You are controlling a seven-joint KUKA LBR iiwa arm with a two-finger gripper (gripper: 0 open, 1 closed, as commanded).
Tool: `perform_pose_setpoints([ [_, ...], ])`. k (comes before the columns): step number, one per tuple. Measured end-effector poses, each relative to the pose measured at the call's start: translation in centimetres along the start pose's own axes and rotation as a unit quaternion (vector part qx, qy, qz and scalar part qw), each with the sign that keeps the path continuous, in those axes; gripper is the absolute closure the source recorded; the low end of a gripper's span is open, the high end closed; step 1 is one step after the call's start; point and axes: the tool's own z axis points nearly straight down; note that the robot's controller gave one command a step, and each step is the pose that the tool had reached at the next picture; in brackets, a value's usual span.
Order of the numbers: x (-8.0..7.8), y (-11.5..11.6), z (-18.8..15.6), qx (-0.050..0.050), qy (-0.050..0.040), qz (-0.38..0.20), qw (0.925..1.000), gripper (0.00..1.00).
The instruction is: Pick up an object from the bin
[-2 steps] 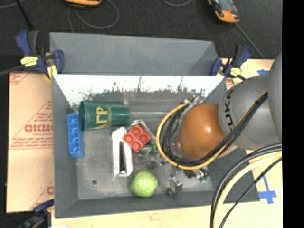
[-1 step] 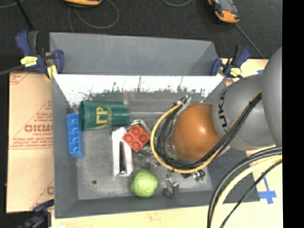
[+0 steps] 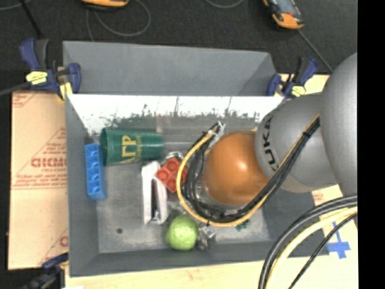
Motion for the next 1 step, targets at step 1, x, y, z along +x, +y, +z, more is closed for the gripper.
perform_pose_setpoints([
  [1,-0.83,1.22,-0.78,-0.001,0.0032,0.065,0.9978,0.00],
])
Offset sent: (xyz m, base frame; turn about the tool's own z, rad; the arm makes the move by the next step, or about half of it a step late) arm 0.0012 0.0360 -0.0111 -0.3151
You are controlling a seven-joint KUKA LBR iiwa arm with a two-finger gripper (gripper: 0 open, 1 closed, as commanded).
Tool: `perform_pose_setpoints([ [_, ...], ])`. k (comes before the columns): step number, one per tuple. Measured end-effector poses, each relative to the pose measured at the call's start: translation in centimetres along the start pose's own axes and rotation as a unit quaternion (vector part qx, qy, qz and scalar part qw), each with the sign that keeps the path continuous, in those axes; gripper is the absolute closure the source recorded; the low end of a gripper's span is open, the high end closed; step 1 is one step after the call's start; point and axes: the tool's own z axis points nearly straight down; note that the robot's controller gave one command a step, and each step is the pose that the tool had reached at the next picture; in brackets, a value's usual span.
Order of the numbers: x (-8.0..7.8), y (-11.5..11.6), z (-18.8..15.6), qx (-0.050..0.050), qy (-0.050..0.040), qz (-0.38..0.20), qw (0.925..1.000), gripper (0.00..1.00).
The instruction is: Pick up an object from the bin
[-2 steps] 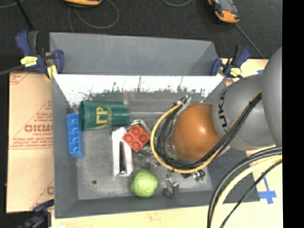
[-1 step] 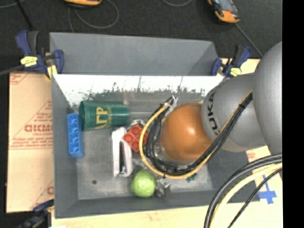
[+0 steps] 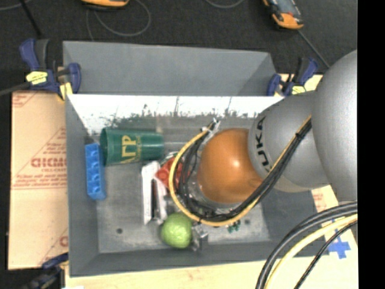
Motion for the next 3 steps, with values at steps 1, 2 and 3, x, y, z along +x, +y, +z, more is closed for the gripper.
perform_pose_setpoints([
  [1,-0.8,1.1,1.0,0.000,-0.0008,-0.174,0.9847,0.00],
  [2,-1.8,2.6,1.5,0.002,-0.0024,-0.176,0.9844,1.00],
  [3,-1.8,2.6,1.5,0.002,-0.0024,-0.176,0.9844,1.00],
])
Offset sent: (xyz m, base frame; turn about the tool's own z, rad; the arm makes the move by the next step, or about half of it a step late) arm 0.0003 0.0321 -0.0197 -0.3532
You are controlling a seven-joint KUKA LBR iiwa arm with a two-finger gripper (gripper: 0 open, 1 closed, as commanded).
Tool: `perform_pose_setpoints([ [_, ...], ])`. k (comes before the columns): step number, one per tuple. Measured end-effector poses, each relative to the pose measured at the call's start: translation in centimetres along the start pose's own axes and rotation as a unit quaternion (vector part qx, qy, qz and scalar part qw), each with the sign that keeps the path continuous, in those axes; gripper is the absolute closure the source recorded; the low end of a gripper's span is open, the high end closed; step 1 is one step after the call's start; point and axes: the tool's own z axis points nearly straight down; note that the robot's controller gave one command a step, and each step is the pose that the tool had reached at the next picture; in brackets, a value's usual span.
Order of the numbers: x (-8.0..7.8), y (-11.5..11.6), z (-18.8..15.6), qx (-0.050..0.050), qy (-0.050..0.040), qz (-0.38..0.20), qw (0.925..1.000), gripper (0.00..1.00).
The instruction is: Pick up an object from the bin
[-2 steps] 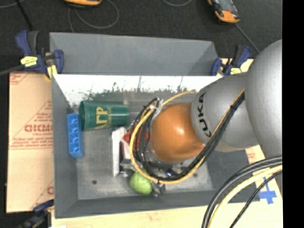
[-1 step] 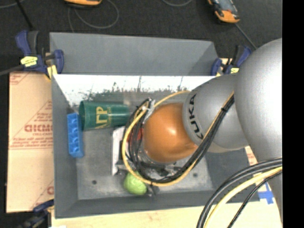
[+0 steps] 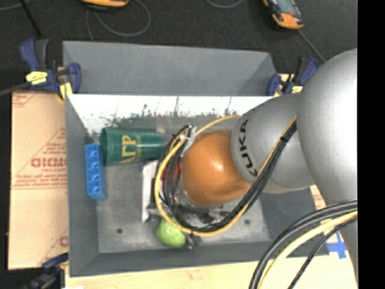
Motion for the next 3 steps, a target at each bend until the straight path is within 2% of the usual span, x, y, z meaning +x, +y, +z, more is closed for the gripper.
perform_pose_setpoints([
  [1,0.5,-0.6,-3.6,-0.006,0.0066,-0.015,0.9999,1.00],
  [2,1.4,-2.5,-10.5,-0.006,0.0060,-0.051,0.9987,1.00],
  [3,-0.8,-2.4,-8.6,0.000,-0.0015,-0.054,0.9985,1.00],
])
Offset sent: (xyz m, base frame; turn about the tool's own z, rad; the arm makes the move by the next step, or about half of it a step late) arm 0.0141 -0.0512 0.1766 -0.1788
